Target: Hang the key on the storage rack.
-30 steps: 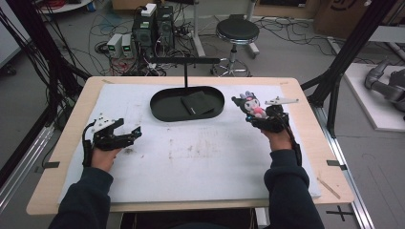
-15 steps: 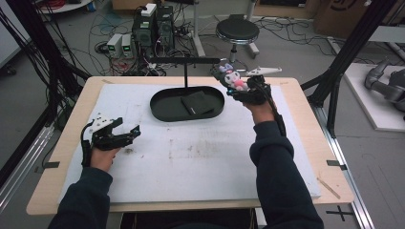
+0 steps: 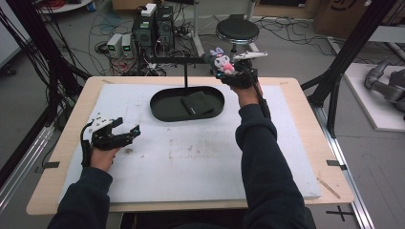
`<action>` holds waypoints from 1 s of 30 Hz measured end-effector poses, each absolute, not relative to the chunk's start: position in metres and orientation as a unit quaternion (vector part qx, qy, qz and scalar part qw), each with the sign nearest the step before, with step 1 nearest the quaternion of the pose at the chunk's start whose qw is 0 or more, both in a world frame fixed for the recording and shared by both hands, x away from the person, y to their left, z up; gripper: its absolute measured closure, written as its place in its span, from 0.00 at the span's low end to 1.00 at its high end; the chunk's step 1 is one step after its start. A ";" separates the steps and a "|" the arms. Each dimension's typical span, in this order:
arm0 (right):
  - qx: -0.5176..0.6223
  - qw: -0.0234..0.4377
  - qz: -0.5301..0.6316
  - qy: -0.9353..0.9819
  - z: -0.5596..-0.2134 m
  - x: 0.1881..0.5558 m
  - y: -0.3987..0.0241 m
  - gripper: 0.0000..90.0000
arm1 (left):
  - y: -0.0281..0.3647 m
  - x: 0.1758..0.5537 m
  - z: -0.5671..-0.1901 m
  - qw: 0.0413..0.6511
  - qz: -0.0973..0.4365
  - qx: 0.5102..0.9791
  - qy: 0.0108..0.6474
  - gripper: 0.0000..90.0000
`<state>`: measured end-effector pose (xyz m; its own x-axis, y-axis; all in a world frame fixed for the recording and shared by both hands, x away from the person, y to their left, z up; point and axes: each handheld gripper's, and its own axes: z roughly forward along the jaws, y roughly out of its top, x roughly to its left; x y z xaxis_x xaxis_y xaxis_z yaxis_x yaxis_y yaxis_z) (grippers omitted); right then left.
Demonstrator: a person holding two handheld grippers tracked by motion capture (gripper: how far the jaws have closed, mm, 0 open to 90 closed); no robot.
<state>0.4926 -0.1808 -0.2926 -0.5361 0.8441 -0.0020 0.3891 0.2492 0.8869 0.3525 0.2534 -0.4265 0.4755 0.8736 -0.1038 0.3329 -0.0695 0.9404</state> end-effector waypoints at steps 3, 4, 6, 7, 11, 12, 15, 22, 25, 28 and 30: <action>0.427 0.243 0.453 0.744 -0.295 0.496 -0.184 0.51 | 0.254 0.353 -0.427 0.521 0.259 0.683 0.442 0.20; 0.433 0.247 0.447 0.743 -0.296 0.496 -0.186 0.51 | 0.254 0.353 -0.427 0.521 0.259 0.683 0.442 0.20; 0.446 0.258 0.422 0.746 -0.298 0.498 -0.190 0.51 | 0.254 0.352 -0.427 0.520 0.259 0.684 0.442 0.20; 0.446 0.258 0.422 0.746 -0.298 0.498 -0.190 0.51 | 0.254 0.353 -0.427 0.520 0.259 0.684 0.441 0.20; 0.455 0.275 0.380 0.757 -0.304 0.497 -0.193 0.51 | 0.253 0.352 -0.426 0.519 0.260 0.684 0.441 0.20; 0.455 0.275 0.380 0.757 -0.304 0.497 -0.193 0.51 | 0.253 0.352 -0.426 0.520 0.259 0.684 0.441 0.20; 0.453 0.276 0.365 0.766 -0.314 0.496 -0.192 0.51 | 0.253 0.352 -0.426 0.519 0.259 0.684 0.441 0.20; 0.450 0.251 0.336 0.788 -0.336 0.500 -0.178 0.52 | 0.253 0.352 -0.427 0.520 0.259 0.683 0.442 0.20; 0.447 0.237 0.331 0.796 -0.345 0.504 -0.166 0.52 | 0.253 0.352 -0.427 0.519 0.258 0.684 0.442 0.20; 0.463 0.215 0.330 0.794 -0.357 0.509 -0.159 0.52 | 0.253 0.352 -0.427 0.520 0.258 0.684 0.443 0.20; 0.475 0.202 0.338 0.787 -0.365 0.512 -0.158 0.52 | 0.253 0.352 -0.427 0.519 0.257 0.684 0.443 0.20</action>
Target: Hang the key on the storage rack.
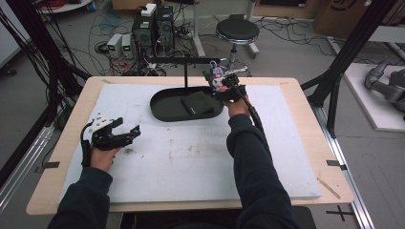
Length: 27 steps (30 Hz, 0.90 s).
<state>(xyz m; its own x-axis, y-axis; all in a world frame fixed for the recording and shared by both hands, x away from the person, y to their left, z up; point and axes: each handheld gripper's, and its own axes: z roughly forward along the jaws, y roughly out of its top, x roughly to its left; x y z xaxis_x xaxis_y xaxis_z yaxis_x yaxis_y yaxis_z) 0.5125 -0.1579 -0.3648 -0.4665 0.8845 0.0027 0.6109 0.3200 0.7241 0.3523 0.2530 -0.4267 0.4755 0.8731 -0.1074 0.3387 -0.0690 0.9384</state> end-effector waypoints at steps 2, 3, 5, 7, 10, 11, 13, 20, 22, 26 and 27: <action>0.483 0.191 0.348 0.781 -0.370 0.514 -0.157 0.50 | 0.254 0.352 -0.427 0.519 0.257 0.684 0.443 0.20; 0.482 0.191 0.351 0.780 -0.371 0.514 -0.157 0.49 | 0.254 0.352 -0.427 0.519 0.256 0.684 0.443 0.20; 0.477 0.196 0.350 0.782 -0.372 0.514 -0.155 0.42 | 0.254 0.352 -0.427 0.519 0.257 0.685 0.443 0.20; 0.474 0.202 0.342 0.786 -0.372 0.514 -0.155 0.31 | 0.254 0.352 -0.427 0.518 0.257 0.685 0.443 0.20; 0.467 0.199 0.337 0.793 -0.366 0.510 -0.160 0.29 | 0.254 0.352 -0.427 0.519 0.257 0.684 0.443 0.20; 0.467 0.199 0.337 0.793 -0.366 0.510 -0.160 0.29 | 0.254 0.352 -0.427 0.519 0.257 0.685 0.443 0.20; 0.458 0.208 0.345 0.793 -0.362 0.506 -0.166 0.29 | 0.253 0.352 -0.427 0.518 0.258 0.685 0.442 0.20; 0.433 0.227 0.363 0.793 -0.353 0.483 -0.205 0.28 | 0.253 0.351 -0.427 0.520 0.257 0.684 0.442 0.20; 0.430 0.230 0.377 0.787 -0.351 0.474 -0.218 0.27 | 0.253 0.351 -0.427 0.521 0.255 0.684 0.442 0.20; 0.418 0.235 0.387 0.787 -0.348 0.453 -0.245 0.24 | 0.252 0.351 -0.426 0.523 0.254 0.683 0.441 0.20; 0.412 0.239 0.392 0.787 -0.348 0.447 -0.250 0.24 | 0.252 0.351 -0.426 0.523 0.254 0.683 0.441 0.20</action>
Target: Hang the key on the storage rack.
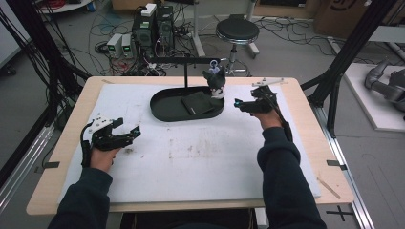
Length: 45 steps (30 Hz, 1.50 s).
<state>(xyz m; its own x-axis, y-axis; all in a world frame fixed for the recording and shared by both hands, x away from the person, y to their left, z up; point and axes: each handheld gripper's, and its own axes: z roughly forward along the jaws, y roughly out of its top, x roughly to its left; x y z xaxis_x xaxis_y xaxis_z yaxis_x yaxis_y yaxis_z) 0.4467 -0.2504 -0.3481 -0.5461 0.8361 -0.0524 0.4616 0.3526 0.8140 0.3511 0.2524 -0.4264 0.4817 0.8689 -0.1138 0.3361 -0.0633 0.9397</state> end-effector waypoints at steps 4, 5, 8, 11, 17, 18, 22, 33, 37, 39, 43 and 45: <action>0.400 0.246 0.397 0.788 -0.354 0.422 -0.269 0.23 | 0.253 0.351 -0.426 0.527 0.252 0.680 0.442 0.20; 0.390 0.256 0.404 0.787 -0.358 0.415 -0.275 0.23 | 0.253 0.351 -0.426 0.528 0.253 0.681 0.441 0.20; 0.390 0.261 0.413 0.781 -0.368 0.399 -0.286 0.23 | 0.253 0.351 -0.426 0.530 0.251 0.679 0.441 0.20; 0.393 0.267 0.404 0.782 -0.379 0.386 -0.295 0.23 | 0.252 0.351 -0.426 0.531 0.251 0.680 0.439 0.20; 0.398 0.277 0.392 0.782 -0.392 0.372 -0.302 0.23 | 0.251 0.351 -0.426 0.537 0.258 0.679 0.429 0.20; 0.400 0.278 0.391 0.781 -0.394 0.371 -0.302 0.23 | 0.250 0.351 -0.425 0.536 0.265 0.677 0.428 0.20; 0.402 0.272 0.388 0.783 -0.399 0.369 -0.305 0.23 | 0.251 0.349 -0.423 0.539 0.275 0.673 0.424 0.20; 0.410 0.274 0.391 0.777 -0.400 0.365 -0.310 0.23 | 0.250 0.346 -0.422 0.538 0.274 0.677 0.420 0.20; 0.417 0.274 0.391 0.773 -0.400 0.364 -0.313 0.23 | 0.251 0.346 -0.422 0.538 0.274 0.678 0.420 0.20; 0.417 0.275 0.391 0.773 -0.401 0.364 -0.314 0.23 | 0.251 0.345 -0.422 0.536 0.274 0.679 0.420 0.20; 0.420 0.274 0.390 0.772 -0.402 0.364 -0.314 0.23 | 0.250 0.345 -0.422 0.536 0.273 0.679 0.421 0.20; 0.419 0.273 0.388 0.774 -0.402 0.364 -0.313 0.23 | 0.250 0.345 -0.422 0.536 0.273 0.679 0.421 0.20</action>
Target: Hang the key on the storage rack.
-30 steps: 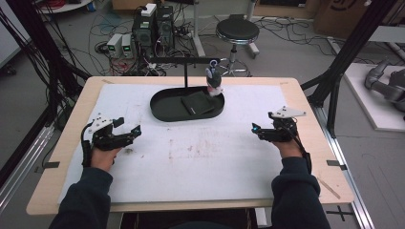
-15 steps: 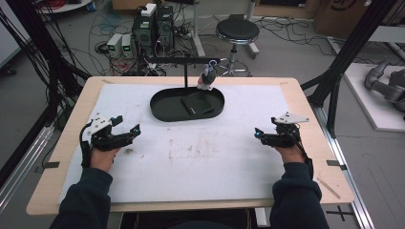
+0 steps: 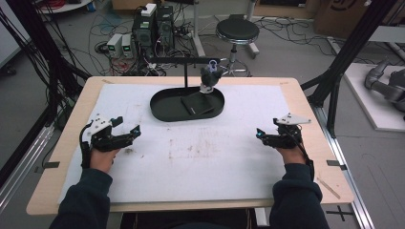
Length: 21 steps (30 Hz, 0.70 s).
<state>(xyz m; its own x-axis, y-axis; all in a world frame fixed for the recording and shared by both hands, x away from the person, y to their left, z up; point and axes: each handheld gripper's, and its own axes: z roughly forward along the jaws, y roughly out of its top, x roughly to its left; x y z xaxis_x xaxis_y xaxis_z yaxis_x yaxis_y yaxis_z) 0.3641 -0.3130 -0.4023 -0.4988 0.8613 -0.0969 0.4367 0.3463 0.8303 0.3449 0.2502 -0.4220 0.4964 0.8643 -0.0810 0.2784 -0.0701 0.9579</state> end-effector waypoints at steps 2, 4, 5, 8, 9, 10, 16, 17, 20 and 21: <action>0.418 0.273 0.388 0.775 -0.403 0.365 -0.312 0.23 | 0.250 0.345 -0.422 0.536 0.272 0.680 0.421 0.20; 0.418 0.273 0.387 0.775 -0.403 0.365 -0.312 0.23 | 0.250 0.345 -0.422 0.537 0.271 0.679 0.421 0.20; 0.418 0.274 0.384 0.776 -0.403 0.365 -0.312 0.23 | 0.250 0.345 -0.422 0.537 0.270 0.679 0.421 0.20; 0.418 0.272 0.383 0.777 -0.404 0.365 -0.311 0.23 | 0.250 0.345 -0.423 0.536 0.271 0.680 0.420 0.20; 0.420 0.271 0.384 0.777 -0.404 0.365 -0.311 0.23 | 0.250 0.345 -0.423 0.536 0.271 0.680 0.420 0.20; 0.420 0.271 0.384 0.777 -0.404 0.365 -0.311 0.23 | 0.250 0.345 -0.423 0.536 0.271 0.681 0.419 0.20; 0.419 0.273 0.386 0.775 -0.404 0.364 -0.312 0.23 | 0.250 0.345 -0.423 0.536 0.270 0.682 0.419 0.20; 0.421 0.273 0.385 0.775 -0.404 0.364 -0.312 0.23 | 0.250 0.345 -0.423 0.535 0.271 0.682 0.419 0.20; 0.421 0.274 0.384 0.775 -0.404 0.364 -0.313 0.23 | 0.250 0.345 -0.423 0.535 0.271 0.681 0.419 0.20; 0.421 0.274 0.384 0.775 -0.404 0.364 -0.313 0.23 | 0.250 0.345 -0.423 0.536 0.270 0.680 0.420 0.20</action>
<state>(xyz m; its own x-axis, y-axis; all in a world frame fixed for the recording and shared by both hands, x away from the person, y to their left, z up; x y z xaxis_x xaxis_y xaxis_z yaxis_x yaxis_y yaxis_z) 0.3644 -0.3127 -0.4044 -0.4959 0.8625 -0.1005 0.4418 0.3503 0.8259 0.3453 0.2496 -0.4229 0.5007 0.8617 -0.0826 0.2816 -0.0720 0.9568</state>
